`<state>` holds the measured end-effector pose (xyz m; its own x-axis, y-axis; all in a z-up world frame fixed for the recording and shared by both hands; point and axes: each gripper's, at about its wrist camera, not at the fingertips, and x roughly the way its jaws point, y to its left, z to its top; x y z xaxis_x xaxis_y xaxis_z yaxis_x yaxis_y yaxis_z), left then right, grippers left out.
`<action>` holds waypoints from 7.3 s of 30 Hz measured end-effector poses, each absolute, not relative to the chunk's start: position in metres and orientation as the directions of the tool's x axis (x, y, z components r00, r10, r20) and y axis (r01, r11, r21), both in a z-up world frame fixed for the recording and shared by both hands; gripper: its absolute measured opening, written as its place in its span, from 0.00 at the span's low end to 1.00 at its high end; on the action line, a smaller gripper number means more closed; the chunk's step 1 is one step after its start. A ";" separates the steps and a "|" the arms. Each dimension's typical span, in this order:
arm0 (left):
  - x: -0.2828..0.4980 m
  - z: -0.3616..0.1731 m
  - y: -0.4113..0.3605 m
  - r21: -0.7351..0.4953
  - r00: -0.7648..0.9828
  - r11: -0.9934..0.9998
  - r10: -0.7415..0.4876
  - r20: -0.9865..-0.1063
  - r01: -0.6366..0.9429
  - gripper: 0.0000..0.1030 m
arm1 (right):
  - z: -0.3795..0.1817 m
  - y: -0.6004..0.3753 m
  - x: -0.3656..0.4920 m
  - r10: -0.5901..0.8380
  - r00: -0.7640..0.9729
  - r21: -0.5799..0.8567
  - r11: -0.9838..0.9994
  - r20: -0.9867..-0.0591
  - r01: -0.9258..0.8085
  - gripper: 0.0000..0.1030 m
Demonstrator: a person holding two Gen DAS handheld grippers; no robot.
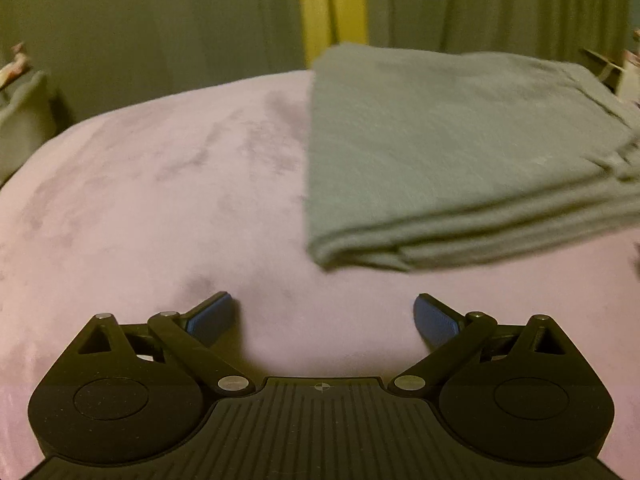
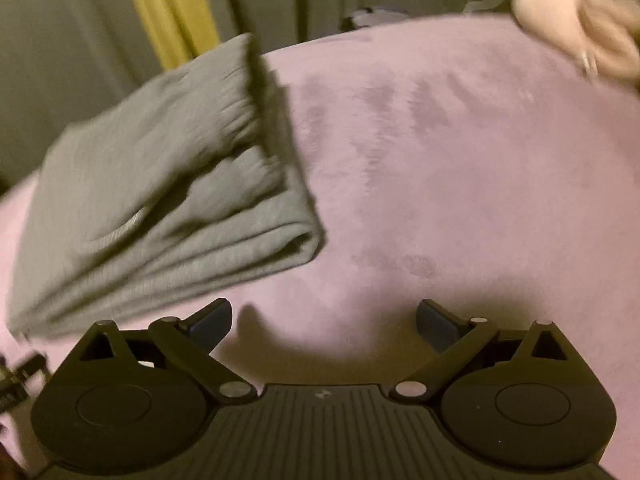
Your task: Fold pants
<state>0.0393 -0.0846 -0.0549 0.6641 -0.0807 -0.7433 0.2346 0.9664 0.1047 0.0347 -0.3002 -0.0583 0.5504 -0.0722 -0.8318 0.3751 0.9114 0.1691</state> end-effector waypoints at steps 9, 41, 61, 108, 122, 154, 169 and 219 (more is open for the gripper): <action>0.002 -0.039 -0.101 0.056 0.622 0.954 -0.146 -0.769 0.293 0.99 | -0.043 -0.238 0.024 -0.060 0.424 0.050 0.969 -0.904 0.244 0.96; 0.025 0.005 -0.093 -0.015 0.616 0.992 -0.090 -0.783 0.126 0.99 | 0.011 -0.162 0.038 -0.273 0.600 -0.226 0.962 -0.752 0.155 0.96; 0.038 -0.023 -0.111 0.017 0.555 0.983 -0.089 -0.827 0.183 0.99 | -0.014 -0.184 0.053 -0.216 0.617 -0.134 0.975 -0.757 0.176 0.96; 0.039 -0.028 -0.108 0.009 0.546 0.987 -0.081 -0.834 0.160 0.99 | -0.015 -0.188 0.053 -0.222 0.614 -0.136 0.973 -0.758 0.185 0.96; 0.040 -0.028 -0.107 0.011 0.546 0.987 -0.079 -0.834 0.159 0.99 | -0.015 -0.189 0.053 -0.220 0.614 -0.131 0.974 -0.758 0.187 0.96; 0.039 -0.029 -0.106 0.018 0.548 0.987 -0.073 -0.833 0.159 0.99 | -0.015 -0.191 0.053 -0.210 0.618 -0.119 0.975 -0.758 0.186 0.96; 0.038 -0.029 -0.106 0.020 0.546 0.987 -0.071 -0.835 0.159 0.99 | -0.014 -0.191 0.053 -0.208 0.619 -0.116 0.976 -0.757 0.185 0.96; 0.037 -0.030 -0.107 0.026 0.547 0.986 -0.068 -0.834 0.163 0.99 | -0.013 -0.193 0.054 -0.202 0.621 -0.107 0.976 -0.757 0.188 0.96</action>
<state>0.0372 -0.1074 -0.0302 0.5475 -0.0682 -0.8340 0.1628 0.9863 0.0261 0.0539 -0.1927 -0.0134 0.6211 -0.2023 -0.7572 0.1878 0.9764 -0.1069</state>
